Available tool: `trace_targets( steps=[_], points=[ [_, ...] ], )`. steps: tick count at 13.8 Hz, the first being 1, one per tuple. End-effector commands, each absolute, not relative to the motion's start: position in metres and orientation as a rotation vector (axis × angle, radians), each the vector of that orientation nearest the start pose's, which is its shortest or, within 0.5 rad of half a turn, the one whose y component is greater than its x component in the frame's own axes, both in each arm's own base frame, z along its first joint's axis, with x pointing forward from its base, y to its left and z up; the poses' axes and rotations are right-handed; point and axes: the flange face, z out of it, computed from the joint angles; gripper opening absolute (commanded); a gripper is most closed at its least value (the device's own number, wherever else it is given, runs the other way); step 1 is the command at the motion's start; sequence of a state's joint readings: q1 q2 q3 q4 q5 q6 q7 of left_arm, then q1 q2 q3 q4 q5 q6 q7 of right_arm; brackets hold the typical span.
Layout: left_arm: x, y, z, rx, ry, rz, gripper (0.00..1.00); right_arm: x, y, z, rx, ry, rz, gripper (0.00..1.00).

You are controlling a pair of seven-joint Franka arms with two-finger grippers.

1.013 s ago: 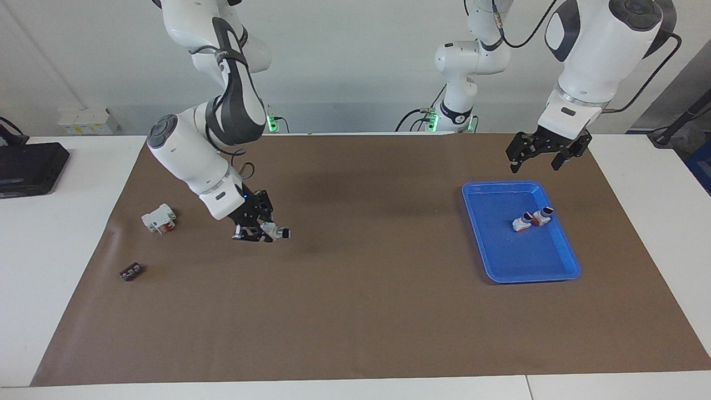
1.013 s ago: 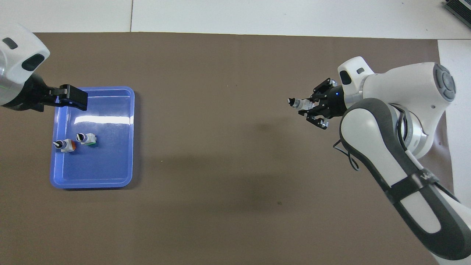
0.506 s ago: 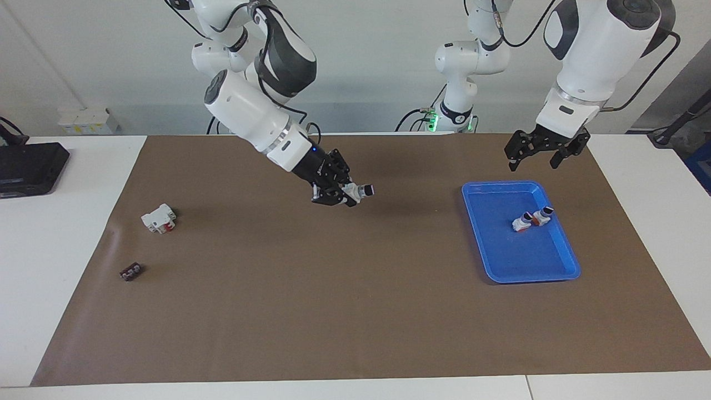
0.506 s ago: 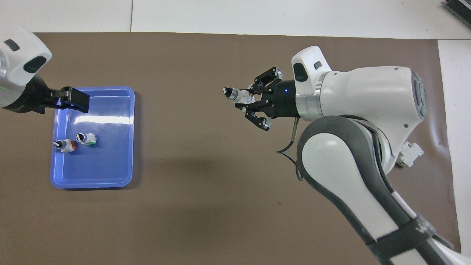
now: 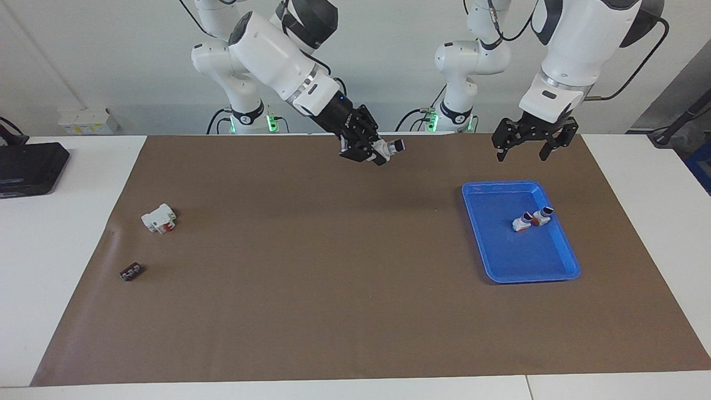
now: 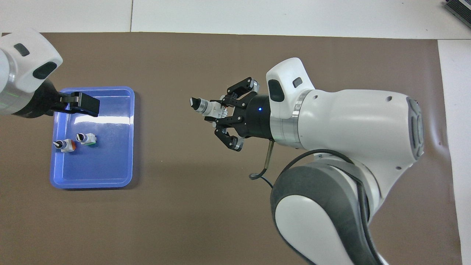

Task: Turn and place switch with both arms
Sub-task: 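Lift the switch with the right gripper and carry it toward the tray, then reach the left gripper toward the switch held by the right gripper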

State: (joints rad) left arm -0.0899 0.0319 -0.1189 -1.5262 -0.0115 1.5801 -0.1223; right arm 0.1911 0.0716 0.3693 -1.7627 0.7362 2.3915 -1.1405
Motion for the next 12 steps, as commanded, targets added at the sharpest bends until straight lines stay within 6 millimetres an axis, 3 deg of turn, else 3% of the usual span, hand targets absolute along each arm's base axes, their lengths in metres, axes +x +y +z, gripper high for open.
trace_targets(
  steps=[1, 3, 7, 12],
  points=[
    [0.546, -0.121, 0.63, -3.351, 0.071, 0.022, 1.0, 0.52, 0.352, 0.584, -2.034, -1.457, -0.973, 0.0],
    [0.544, -0.115, 0.629, -3.467, -0.017, 0.078, 1.0, 0.519, 0.352, 0.579, -2.053, -1.51, -0.955, 0.0],
    [0.54, -0.125, 0.632, -3.642, -0.16, 0.143, 0.98, 0.515, 0.352, 0.58, -2.061, -1.526, -0.959, 0.0],
    [0.531, -0.128, 0.614, -3.934, -0.607, 0.245, 0.79, 0.513, 0.355, 0.579, -2.059, -1.528, -0.954, 0.0]
  ],
)
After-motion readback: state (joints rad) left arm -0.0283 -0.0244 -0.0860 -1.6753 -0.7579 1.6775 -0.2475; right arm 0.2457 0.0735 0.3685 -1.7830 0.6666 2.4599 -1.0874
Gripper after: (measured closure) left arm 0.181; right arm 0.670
